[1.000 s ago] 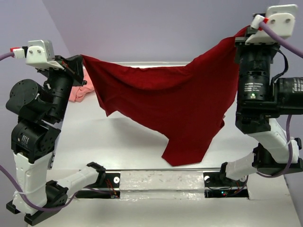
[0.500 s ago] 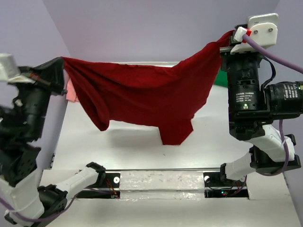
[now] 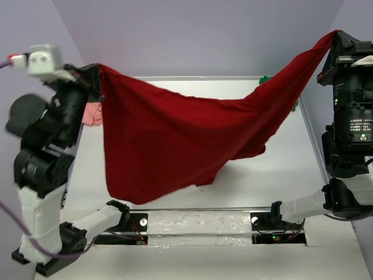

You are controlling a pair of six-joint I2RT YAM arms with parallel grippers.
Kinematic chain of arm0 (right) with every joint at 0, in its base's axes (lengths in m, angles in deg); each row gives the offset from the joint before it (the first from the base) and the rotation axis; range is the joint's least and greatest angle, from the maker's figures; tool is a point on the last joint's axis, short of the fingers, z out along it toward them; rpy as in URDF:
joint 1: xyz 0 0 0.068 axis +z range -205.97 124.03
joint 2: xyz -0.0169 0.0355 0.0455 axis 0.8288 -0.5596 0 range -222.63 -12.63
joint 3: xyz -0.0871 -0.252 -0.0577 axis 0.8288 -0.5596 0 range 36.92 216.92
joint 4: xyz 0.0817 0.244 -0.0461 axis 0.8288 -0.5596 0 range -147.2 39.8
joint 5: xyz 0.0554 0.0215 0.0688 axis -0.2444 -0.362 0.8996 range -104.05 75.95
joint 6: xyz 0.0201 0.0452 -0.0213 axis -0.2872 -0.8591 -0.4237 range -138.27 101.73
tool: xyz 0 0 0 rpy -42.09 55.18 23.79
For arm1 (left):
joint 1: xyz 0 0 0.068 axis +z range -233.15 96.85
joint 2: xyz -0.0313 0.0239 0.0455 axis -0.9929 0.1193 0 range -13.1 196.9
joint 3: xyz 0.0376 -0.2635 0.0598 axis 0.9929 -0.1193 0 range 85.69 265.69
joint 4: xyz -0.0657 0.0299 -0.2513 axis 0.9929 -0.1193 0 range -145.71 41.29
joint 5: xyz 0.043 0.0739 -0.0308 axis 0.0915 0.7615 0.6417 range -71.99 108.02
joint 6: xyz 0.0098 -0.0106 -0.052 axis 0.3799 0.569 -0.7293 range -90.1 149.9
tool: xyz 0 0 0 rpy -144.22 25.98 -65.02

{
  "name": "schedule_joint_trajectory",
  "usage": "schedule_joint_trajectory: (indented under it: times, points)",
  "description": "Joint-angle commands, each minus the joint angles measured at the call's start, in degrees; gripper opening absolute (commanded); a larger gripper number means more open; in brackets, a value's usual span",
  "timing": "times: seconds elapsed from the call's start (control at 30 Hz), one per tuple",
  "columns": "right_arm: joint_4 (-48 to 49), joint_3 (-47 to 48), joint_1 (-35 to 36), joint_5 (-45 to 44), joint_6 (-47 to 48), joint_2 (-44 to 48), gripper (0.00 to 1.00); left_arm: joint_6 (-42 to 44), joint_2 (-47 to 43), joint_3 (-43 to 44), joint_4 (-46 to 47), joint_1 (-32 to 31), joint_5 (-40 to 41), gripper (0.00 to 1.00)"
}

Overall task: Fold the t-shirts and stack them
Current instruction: Flatten out the tshirt

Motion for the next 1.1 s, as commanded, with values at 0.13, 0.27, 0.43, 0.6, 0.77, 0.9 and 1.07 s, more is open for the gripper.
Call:
schedule_joint_trajectory:
  times: [0.13,0.27,0.43,0.6,0.77,0.9,1.07]
  points:
    - [-6.9,-18.1,-1.1,3.6,-8.3,11.6,0.00,0.8,7.3,3.2,6.2,-3.6,0.9,0.00]
    - [-13.4,-27.7,-1.1,2.4,-16.1,17.2,0.00,1.7,7.0,2.1,5.9,-9.2,6.8,0.00]
    - [-13.8,-30.1,-1.6,-3.0,-17.5,18.7,0.00,2.4,6.7,1.6,4.3,-17.2,15.0,0.00]
    - [-13.8,-21.6,-1.6,-5.9,-13.4,14.6,0.00,1.6,5.0,1.5,2.8,-22.0,19.6,0.00]
    - [-13.8,-19.3,-2.1,-2.6,-15.5,12.3,0.00,0.1,2.4,-1.2,1.8,-23.7,21.3,0.00]
    - [-18.8,-26.0,-2.1,7.6,-27.4,18.3,0.00,-0.2,1.5,-2.0,1.5,-24.0,21.5,0.00]
    - [-31.1,-26.7,-2.1,20.2,-42.5,23.4,0.00,0.0,2.2,0.0,-0.1,-24.1,22.0,0.00]
